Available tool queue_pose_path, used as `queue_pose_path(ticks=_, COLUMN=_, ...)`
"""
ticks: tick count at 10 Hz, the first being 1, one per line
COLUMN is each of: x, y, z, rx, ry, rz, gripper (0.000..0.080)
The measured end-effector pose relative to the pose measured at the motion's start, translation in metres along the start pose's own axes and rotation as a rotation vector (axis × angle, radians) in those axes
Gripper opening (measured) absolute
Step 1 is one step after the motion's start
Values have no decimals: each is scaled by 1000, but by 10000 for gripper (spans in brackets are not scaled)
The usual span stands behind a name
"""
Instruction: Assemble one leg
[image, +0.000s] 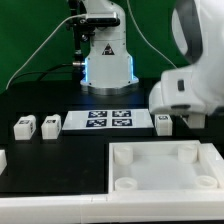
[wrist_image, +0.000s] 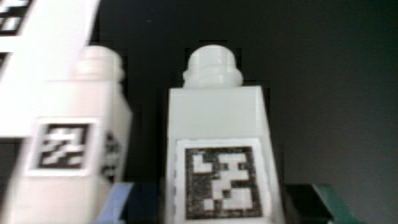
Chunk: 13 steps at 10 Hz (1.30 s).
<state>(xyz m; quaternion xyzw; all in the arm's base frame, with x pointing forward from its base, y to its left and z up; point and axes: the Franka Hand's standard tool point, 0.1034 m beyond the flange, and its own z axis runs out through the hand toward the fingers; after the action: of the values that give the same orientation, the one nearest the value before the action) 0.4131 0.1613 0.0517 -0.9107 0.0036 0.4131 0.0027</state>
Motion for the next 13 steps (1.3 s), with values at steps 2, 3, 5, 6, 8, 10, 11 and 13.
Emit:
queue_pose_path(ticks=2, x=0, y=14, z=-51, rx=21, ry=259, rz=-40, gripper=291)
queue_pose_path(ticks=3, x=-4, y=19, z=-68, rx=26, ry=340, rz=-46, gripper=291)
queue_pose_path(ticks=5, x=-10, y=21, z=-112, rx=19, ry=547, rz=-51, gripper=291)
queue_pose_path(ticks=6, x=-19, y=9, z=-111, rx=32, ry=618, rz=-15, gripper=291)
queue_pose_path(ticks=8, x=-16, y=1, z=-114, rx=58, ry=832, rz=-41, gripper=291)
queue_pose_path(ticks=10, x=-10, y=7, z=-126, rx=57, ry=1002, rz=-83, gripper=291)
queue_pose_path(ticks=11, x=0, y=18, z=-154, rx=52, ry=1117, rz=-102, gripper=291)
queue_pose_path(ticks=13, x=17, y=31, z=-185, rx=77, ry=1324, rz=-119, gripper=291)
